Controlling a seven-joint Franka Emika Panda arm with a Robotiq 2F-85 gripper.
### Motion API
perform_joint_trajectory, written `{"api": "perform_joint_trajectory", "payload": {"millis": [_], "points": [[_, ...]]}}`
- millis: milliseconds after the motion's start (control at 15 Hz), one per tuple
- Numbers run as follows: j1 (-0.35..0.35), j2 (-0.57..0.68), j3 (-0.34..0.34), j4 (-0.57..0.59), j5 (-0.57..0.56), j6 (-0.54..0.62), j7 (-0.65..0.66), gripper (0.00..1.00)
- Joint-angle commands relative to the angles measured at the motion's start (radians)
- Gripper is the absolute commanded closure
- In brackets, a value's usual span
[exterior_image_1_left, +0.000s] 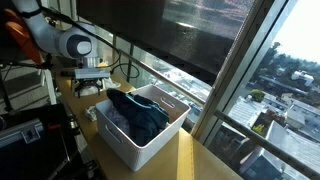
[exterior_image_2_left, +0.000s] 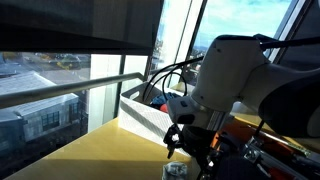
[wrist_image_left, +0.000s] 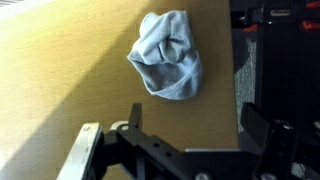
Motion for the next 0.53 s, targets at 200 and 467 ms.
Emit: {"api": "perform_joint_trajectory", "payload": {"millis": [200, 467], "points": [[0.002, 0.169, -0.035, 0.114, -0.137, 0.007, 0.084, 0.00], [-0.003, 0.251, -0.048, 0.181, -0.162, -0.007, 0.088, 0.00]]}}
